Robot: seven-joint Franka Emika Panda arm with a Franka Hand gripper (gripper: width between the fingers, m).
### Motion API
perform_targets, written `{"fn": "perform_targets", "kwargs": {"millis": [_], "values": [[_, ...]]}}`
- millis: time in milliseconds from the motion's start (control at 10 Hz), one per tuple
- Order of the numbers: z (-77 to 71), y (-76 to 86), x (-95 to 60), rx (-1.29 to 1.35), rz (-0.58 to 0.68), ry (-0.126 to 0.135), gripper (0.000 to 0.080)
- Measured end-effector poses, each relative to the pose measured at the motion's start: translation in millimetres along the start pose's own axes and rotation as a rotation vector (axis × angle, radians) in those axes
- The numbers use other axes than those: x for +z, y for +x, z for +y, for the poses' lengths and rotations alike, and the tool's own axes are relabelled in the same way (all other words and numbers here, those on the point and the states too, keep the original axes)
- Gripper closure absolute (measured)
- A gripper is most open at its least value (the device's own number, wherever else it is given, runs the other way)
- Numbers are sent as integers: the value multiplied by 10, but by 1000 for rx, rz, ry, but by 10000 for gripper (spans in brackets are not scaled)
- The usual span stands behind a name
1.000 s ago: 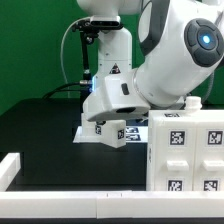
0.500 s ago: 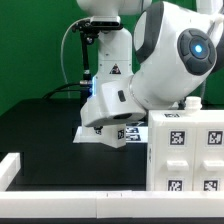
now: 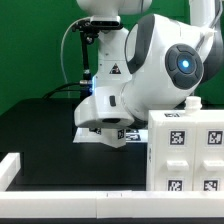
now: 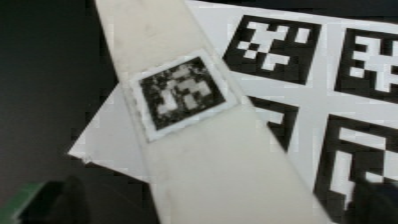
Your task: Assemble cabinet
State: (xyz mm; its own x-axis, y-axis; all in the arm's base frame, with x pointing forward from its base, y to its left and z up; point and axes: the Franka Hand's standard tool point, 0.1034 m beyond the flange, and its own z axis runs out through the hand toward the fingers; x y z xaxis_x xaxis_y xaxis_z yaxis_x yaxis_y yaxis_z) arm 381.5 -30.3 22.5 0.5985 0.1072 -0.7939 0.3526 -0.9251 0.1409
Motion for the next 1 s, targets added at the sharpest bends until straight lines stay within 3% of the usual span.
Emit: {"fn": "perform_targets", "kwargs": {"millis": [200,300,400,700,1000], "values": [[8,-1,4,1,0,2,422],[12,-2,5,2,0,3,422],[15,-1,4,3,3,3,514],[93,-19,-75,51,23,6,514],[124,22,-245,21,221,16,514]]}}
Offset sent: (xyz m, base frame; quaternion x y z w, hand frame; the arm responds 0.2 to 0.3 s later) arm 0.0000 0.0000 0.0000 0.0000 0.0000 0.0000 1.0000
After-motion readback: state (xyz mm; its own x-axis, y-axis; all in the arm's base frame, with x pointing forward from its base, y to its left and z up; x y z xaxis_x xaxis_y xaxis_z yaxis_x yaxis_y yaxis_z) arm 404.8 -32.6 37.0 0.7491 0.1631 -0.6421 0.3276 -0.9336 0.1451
